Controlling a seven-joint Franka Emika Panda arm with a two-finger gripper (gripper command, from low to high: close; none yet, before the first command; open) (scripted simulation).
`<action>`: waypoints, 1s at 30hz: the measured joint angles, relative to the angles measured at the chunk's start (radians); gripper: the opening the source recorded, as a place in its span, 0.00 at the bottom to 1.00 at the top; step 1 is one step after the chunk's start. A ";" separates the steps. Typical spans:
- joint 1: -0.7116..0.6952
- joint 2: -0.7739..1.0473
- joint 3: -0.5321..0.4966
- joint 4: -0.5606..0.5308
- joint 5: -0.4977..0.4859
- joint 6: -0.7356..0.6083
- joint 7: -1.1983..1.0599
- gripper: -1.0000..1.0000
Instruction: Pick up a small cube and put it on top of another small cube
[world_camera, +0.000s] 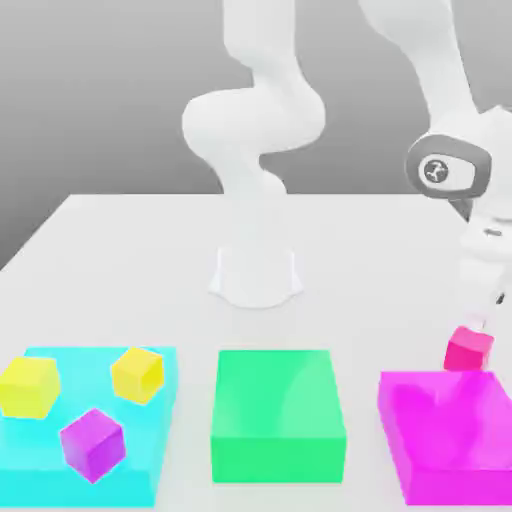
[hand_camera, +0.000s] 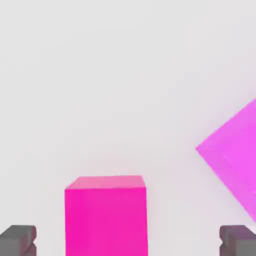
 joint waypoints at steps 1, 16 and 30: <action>0.023 0.037 -0.032 0.007 -0.045 0.025 0.034 0.50; 0.031 -0.012 -0.020 -0.006 0.032 -0.006 -0.023 0.00; -0.522 -0.114 -0.315 0.206 0.198 -0.308 -0.260 0.00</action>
